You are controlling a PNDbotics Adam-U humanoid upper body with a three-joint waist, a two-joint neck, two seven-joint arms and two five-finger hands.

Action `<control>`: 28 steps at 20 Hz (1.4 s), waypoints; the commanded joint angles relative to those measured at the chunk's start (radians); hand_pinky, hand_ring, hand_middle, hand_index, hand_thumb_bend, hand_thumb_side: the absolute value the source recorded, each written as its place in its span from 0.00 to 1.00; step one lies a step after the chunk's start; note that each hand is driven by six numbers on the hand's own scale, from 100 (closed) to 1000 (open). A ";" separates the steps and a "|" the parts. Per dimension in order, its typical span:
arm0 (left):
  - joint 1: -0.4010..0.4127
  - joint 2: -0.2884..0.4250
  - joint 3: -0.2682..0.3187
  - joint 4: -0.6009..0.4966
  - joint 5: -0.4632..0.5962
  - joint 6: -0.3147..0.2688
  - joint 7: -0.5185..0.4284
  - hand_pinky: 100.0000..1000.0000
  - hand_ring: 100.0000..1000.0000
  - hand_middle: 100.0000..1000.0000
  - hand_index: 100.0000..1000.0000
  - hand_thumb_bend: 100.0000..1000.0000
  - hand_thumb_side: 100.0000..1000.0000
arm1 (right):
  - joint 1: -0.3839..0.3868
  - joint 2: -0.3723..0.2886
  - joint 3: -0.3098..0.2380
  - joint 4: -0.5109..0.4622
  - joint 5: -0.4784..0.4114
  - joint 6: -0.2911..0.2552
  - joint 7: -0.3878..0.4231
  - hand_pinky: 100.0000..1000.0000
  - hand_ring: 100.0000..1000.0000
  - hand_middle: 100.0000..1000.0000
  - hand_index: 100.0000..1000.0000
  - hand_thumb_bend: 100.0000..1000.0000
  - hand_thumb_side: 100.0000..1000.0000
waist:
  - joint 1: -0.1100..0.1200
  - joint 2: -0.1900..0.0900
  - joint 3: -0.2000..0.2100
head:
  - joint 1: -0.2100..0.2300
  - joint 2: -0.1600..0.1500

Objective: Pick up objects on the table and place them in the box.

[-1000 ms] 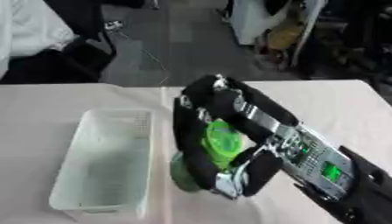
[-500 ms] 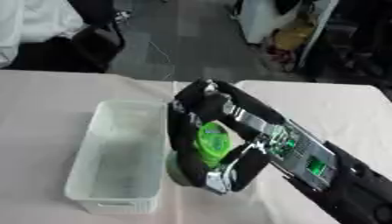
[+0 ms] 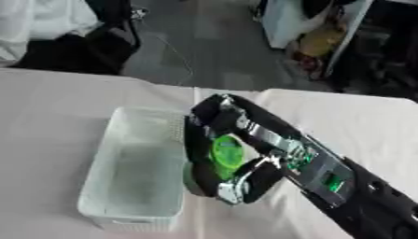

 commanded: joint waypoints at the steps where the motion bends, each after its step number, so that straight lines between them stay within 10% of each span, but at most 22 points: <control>1: -0.018 -0.001 -0.003 -0.015 0.004 -0.001 -0.005 0.57 0.62 0.88 0.79 0.73 0.85 | -0.023 -0.025 -0.021 0.011 0.019 -0.007 -0.015 0.00 0.00 0.00 0.03 0.00 0.00 | 0.002 -0.013 -0.001 | 0.006 -0.022; 28: -0.080 -0.035 0.009 -0.015 0.009 -0.002 0.022 0.57 0.62 0.89 0.79 0.73 0.85 | -0.080 -0.054 -0.044 -0.047 0.065 -0.054 -0.074 0.00 0.00 0.00 0.02 0.00 0.00 | -0.072 0.030 0.019 | 0.015 -0.061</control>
